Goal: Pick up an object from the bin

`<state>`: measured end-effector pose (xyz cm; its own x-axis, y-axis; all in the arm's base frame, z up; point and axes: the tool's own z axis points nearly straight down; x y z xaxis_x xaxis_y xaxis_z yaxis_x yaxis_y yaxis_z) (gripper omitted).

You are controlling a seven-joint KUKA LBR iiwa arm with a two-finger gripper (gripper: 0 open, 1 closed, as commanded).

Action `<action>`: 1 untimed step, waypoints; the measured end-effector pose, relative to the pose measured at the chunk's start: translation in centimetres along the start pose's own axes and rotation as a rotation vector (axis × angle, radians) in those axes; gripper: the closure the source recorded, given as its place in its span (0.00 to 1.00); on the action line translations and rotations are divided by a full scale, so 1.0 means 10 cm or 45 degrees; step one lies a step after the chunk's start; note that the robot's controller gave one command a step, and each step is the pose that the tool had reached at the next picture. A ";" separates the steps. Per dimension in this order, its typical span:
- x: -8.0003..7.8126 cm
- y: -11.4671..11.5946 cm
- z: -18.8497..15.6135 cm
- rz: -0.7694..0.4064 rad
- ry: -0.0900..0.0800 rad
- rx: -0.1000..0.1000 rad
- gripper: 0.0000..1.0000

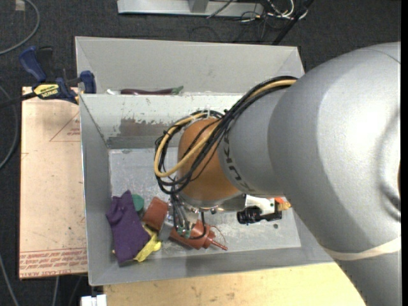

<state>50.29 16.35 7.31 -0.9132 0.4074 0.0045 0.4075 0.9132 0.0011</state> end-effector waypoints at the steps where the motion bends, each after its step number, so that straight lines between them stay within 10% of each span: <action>1: 0.01 -0.01 -0.16 -0.001 0.006 0.005 1.00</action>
Offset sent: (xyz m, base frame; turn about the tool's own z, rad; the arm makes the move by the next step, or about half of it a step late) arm 0.0001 -0.0001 0.0556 0.0000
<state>50.12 16.30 8.88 -0.9134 0.4069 0.0093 0.4069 0.9135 -0.0027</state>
